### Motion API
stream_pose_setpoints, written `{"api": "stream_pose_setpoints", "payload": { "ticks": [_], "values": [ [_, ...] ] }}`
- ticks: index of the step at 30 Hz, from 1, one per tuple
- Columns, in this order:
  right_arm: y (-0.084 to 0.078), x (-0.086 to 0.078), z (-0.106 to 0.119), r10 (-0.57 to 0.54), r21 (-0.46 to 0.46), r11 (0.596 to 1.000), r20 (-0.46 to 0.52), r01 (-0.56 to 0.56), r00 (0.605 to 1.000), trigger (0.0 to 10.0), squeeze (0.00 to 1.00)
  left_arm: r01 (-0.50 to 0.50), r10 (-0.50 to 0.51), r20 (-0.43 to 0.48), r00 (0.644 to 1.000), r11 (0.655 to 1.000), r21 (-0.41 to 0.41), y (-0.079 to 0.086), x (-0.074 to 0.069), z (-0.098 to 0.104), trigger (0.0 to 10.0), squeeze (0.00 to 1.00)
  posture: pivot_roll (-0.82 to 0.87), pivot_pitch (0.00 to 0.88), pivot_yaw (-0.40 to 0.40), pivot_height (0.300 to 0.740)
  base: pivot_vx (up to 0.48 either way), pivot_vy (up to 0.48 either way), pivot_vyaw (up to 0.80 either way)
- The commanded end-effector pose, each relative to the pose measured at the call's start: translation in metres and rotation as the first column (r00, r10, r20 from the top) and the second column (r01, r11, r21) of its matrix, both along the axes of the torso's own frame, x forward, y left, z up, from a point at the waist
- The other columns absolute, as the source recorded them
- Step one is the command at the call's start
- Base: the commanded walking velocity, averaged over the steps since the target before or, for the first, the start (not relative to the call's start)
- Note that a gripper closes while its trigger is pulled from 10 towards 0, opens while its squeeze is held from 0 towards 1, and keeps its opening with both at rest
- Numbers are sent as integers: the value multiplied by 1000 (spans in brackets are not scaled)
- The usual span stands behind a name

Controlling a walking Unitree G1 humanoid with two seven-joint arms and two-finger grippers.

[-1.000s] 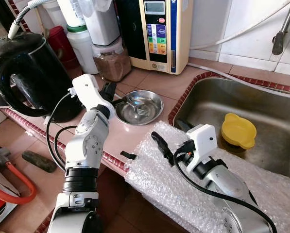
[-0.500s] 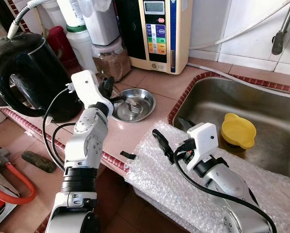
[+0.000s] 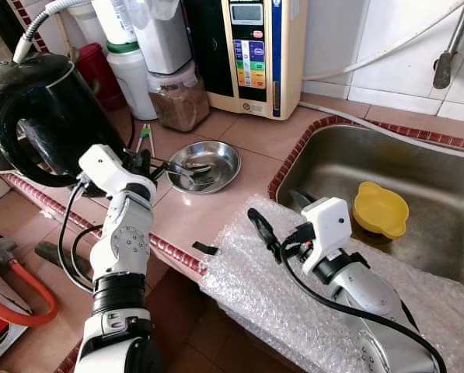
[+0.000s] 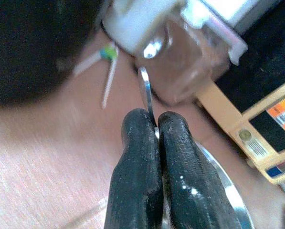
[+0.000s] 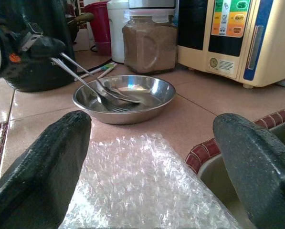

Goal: Kitchen organization

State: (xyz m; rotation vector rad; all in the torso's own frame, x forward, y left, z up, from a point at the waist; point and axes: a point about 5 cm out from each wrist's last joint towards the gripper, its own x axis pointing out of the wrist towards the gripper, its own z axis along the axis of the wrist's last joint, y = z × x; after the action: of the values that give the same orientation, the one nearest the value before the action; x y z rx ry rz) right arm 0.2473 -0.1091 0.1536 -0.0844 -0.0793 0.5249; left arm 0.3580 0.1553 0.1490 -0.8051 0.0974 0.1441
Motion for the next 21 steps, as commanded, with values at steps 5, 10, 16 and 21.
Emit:
{"api": "stream_pose_setpoints", "payload": {
  "ticks": [5,10,16,21],
  "values": [
    [2,-1,1,10,-3,1000,1,-10,1000,10000,0,89,-94,-31,995,986,-142,-24,0,-12,0,0,-253,68,155,740,0,0,0],
    [3,0,0,12,-6,1000,0,-12,1000,10000,0,100,-103,-8,995,979,-175,-29,2,-3,0,0,-250,69,155,740,0,0,0],
    [4,0,0,15,-6,1000,-2,-15,1000,10000,0,142,-152,-28,988,967,-213,-37,0,-8,0,0,-246,72,156,740,0,0,0],
    [5,1,0,14,-9,1000,0,-14,1000,10000,0,166,-173,-17,985,963,-212,-45,1,-9,0,0,-247,74,158,740,0,0,0]
  ]
}}
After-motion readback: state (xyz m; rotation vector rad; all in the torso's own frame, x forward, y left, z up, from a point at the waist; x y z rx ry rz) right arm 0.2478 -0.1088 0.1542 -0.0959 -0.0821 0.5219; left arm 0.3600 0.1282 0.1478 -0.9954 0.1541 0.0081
